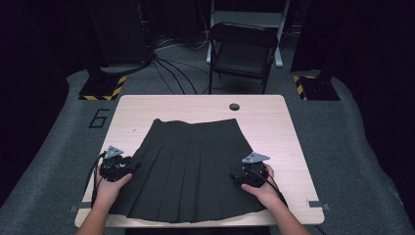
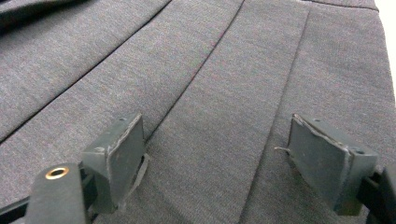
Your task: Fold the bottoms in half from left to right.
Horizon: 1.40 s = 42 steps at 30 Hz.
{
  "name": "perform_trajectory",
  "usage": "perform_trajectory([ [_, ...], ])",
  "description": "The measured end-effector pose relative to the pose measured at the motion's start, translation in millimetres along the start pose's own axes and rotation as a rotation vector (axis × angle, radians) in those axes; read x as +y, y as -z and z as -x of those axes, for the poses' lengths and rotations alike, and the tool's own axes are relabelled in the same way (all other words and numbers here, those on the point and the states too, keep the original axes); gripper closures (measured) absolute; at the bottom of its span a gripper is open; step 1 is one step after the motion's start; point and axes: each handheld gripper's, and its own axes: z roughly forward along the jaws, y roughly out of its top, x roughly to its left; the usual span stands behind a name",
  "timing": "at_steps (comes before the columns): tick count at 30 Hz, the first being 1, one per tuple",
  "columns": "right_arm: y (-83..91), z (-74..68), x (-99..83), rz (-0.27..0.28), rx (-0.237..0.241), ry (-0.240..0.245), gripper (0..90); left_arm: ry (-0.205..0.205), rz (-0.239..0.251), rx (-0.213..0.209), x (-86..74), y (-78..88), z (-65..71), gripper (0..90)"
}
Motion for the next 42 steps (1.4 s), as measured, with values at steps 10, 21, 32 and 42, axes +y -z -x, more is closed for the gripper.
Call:
perform_trajectory([
  [10,0.0,0.0,0.0,0.0,0.0,0.0,18.6,0.025,-0.001,0.034,-4.6,0.9,-11.8,45.8],
  [21,0.0,0.0,0.0,0.0,0.0,0.0,18.6,0.086,-0.01,0.022,-10.4,-7.8,-22.3,45.5],
  [32,0.0,-0.1,0.0,0.0,0.0,-0.001,18.7,0.068,-0.047,0.011,5.8,-23.4,-14.2,45.1],
  [42,0.0,0.0,0.0,0.001,0.0,-0.001,18.6,0.1,-0.021,0.034,26.6,-39.3,-20.5,44.2],
])
